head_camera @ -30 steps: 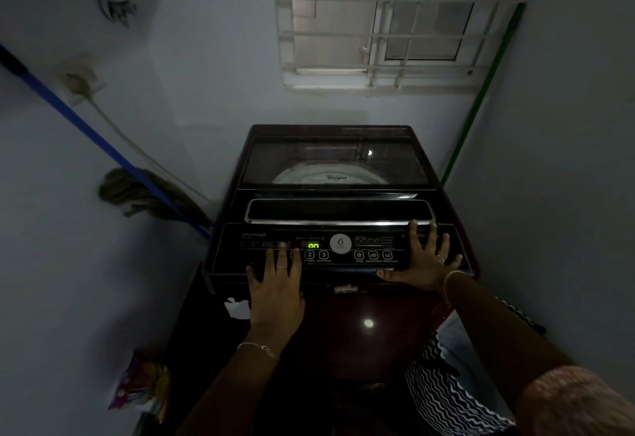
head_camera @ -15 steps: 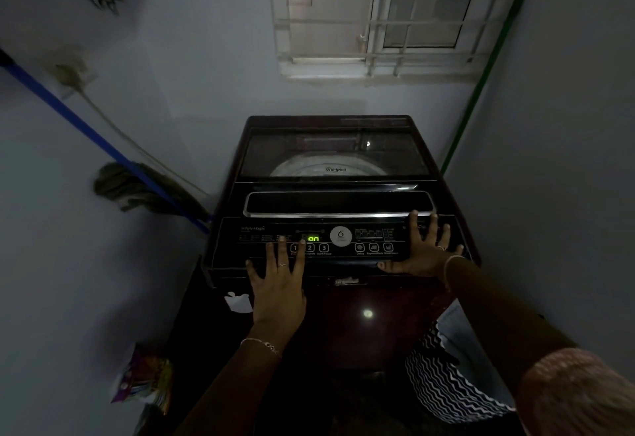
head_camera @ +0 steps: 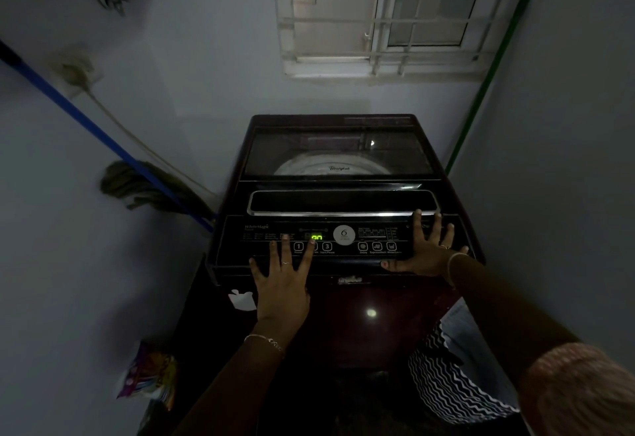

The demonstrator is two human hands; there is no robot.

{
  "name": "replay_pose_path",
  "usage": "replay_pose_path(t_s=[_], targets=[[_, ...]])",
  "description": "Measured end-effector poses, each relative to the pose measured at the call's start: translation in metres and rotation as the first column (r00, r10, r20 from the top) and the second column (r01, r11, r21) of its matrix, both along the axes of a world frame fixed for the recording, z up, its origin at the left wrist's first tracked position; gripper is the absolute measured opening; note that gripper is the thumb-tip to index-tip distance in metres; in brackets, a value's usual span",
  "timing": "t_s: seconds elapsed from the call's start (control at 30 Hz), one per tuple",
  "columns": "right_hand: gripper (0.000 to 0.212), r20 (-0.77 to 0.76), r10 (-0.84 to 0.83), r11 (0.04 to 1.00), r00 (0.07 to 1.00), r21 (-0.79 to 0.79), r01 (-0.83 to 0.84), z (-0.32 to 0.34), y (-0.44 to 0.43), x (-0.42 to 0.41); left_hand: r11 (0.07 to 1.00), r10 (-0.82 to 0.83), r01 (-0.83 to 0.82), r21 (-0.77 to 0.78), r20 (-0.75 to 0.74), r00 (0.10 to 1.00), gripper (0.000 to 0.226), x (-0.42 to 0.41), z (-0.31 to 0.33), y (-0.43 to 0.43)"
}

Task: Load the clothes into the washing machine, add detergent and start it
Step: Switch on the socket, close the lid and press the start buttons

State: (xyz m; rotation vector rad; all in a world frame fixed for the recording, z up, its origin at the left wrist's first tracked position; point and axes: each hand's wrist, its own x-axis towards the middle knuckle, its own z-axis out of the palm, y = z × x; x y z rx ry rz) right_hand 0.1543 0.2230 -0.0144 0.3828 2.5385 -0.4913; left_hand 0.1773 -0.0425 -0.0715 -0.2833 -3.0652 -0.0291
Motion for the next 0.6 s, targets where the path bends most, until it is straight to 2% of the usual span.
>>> replay_pose_path(t_s=[0.27, 0.6], targets=[[0.139, -0.058, -0.010, 1.000, 0.998, 0.022, 0.011, -0.0038, -0.0009, 0.0024, 1.000, 0.005, -0.005, -0.003, 0.017, 1.000, 0.095, -0.0011, 0.0000, 0.0008], [0.138, -0.037, -0.018, 0.999, 0.999, 0.030, 0.019, -0.0027, -0.0023, 0.0015, 1.000, 0.002, -0.002, -0.008, 0.021, 1.000, 0.095, -0.0001, 0.0002, 0.0001]])
